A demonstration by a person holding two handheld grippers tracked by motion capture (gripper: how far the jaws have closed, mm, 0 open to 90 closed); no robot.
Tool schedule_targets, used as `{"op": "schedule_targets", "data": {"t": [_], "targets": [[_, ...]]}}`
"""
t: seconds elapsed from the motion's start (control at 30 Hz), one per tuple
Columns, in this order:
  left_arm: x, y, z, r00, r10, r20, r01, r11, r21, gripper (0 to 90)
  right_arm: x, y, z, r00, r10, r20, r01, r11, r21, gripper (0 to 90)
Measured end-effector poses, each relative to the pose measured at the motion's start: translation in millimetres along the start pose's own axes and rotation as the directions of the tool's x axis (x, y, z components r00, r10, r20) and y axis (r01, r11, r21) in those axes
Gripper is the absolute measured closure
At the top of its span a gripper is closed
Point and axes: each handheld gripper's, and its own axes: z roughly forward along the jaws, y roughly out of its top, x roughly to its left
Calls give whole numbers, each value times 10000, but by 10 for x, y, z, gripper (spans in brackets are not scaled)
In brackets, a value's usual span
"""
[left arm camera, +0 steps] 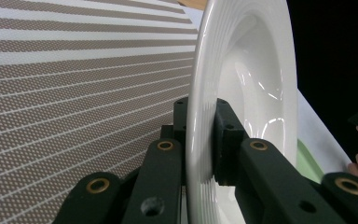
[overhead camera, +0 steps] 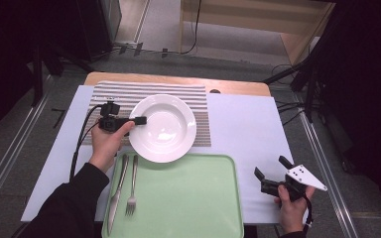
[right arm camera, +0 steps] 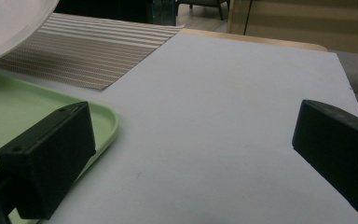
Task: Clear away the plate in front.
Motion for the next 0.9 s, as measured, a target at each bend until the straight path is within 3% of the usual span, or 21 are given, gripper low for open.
{"op": "schedule_targets", "data": {"t": [0.37, 0.9], "targets": [[-182, -116, -35, 9969, 86, 776, -94, 9999, 101, 810, 2, 0, 2, 10000, -21, -22, 21, 10000, 10, 0], [-380, -412, -78, 9917, 428, 1214, -508, 9967, 634, 808, 5, 2, -6, 10000, -26, -9, 26, 10000, -28, 0]]}}
